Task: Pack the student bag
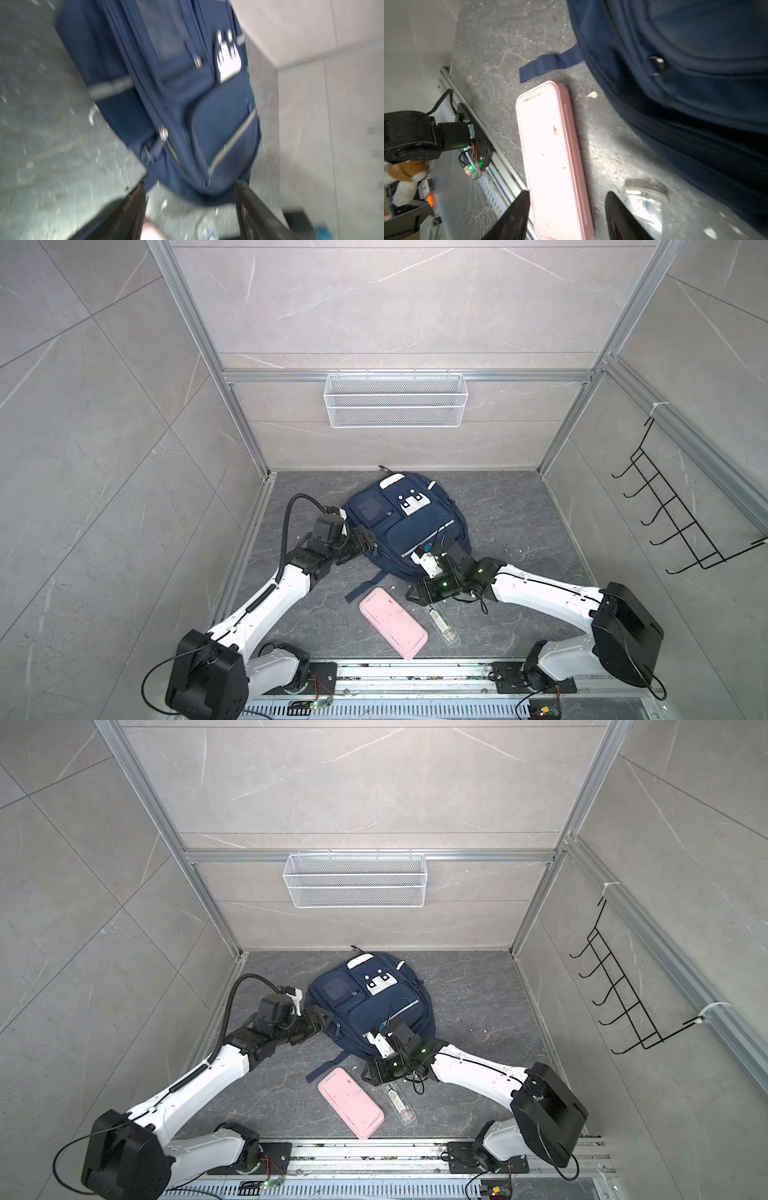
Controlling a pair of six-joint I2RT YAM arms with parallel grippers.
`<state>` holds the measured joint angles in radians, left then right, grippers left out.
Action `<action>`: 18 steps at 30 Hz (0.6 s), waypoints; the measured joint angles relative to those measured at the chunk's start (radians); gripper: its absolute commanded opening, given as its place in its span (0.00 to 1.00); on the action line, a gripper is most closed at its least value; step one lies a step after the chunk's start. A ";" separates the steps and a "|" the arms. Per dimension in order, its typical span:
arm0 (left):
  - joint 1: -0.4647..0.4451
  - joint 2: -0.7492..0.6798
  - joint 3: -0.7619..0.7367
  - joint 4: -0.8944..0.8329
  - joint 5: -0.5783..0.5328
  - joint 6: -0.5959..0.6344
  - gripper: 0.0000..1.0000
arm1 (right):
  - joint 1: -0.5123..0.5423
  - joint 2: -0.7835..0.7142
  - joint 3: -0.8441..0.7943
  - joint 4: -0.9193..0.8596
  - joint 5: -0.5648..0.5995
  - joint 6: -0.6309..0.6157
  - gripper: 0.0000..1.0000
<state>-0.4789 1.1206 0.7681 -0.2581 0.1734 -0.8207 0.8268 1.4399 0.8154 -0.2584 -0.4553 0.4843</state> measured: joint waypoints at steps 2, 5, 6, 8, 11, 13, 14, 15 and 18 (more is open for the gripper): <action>-0.043 -0.060 -0.040 -0.058 -0.023 -0.011 0.71 | 0.006 0.021 -0.011 0.026 -0.046 -0.005 0.62; -0.118 -0.134 -0.076 -0.134 -0.066 -0.049 0.71 | 0.010 0.063 -0.011 0.048 -0.085 -0.017 0.62; -0.140 -0.153 -0.087 -0.145 -0.072 -0.064 0.71 | 0.010 0.076 -0.011 0.052 -0.093 -0.020 0.62; -0.198 -0.195 -0.122 -0.160 -0.094 -0.114 0.71 | 0.010 0.101 -0.011 0.055 -0.106 -0.030 0.61; -0.298 -0.209 -0.174 -0.176 -0.123 -0.188 0.71 | 0.010 0.133 -0.011 0.055 -0.113 -0.034 0.61; -0.373 -0.204 -0.196 -0.195 -0.152 -0.239 0.71 | 0.010 0.147 -0.011 0.054 -0.111 -0.034 0.61; -0.414 -0.202 -0.203 -0.202 -0.166 -0.267 0.71 | 0.010 0.150 -0.011 0.054 -0.110 -0.033 0.61; -0.450 -0.200 -0.206 -0.208 -0.178 -0.290 0.71 | 0.010 0.150 -0.011 0.055 -0.110 -0.033 0.61; -0.543 -0.193 -0.208 -0.213 -0.210 -0.365 0.71 | 0.011 0.150 -0.013 0.069 -0.110 -0.032 0.61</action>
<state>-1.0222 0.9272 0.5602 -0.4709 -0.0364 -1.1858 0.8375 1.5898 0.8021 -0.1898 -0.5652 0.4522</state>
